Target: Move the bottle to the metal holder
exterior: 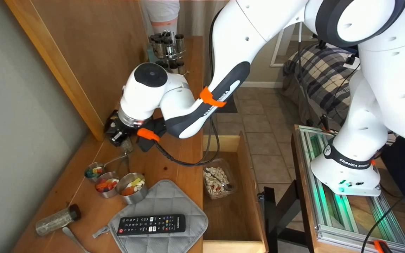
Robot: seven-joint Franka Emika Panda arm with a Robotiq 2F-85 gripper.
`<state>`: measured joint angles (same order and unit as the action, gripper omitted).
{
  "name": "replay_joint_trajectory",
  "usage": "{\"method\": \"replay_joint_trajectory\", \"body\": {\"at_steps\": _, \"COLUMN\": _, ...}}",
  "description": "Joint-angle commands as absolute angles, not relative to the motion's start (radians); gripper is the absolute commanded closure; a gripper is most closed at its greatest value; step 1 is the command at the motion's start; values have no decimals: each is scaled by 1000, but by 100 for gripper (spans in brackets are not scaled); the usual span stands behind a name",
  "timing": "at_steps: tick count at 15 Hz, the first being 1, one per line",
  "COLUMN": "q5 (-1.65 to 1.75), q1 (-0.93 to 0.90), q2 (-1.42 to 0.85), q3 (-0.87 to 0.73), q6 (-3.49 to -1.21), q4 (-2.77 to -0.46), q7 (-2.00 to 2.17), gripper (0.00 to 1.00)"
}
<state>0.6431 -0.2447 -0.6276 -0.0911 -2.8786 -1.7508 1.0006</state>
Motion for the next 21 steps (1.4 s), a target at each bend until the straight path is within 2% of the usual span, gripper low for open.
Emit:
{"method": "replay_joint_trajectory", "body": {"at_steps": 1, "q5": 651, "q1": -270, "q2": -604, "q3": -115, "q6": -2860, "q4": -1753, "q7": 1037, "gripper": 76}}
{"method": "replay_joint_trajectory", "body": {"at_steps": 6, "q5": 675, "q1": -290, "q2": -475, "q3": -171, "q6": -2835, "q4": -1857, "q7": 1089, "gripper": 76}}
{"method": "replay_joint_trajectory", "body": {"at_steps": 10, "q5": 686, "q1": -304, "q2": -328, "q3": -225, "q6": -2860, "q4": -2025, "q7": 1131, "gripper": 76}}
{"method": "replay_joint_trajectory", "body": {"at_steps": 15, "q5": 872, "q1": -359, "q2": -123, "q3": -379, "q6": -2828, "q4": -2230, "q7": 1332, "gripper": 76}}
{"method": "replay_joint_trajectory", "body": {"at_steps": 21, "q5": 969, "q1": -307, "q2": 68, "q3": -459, "q6": -2758, "q4": -2365, "q7": 1360, "gripper": 76}}
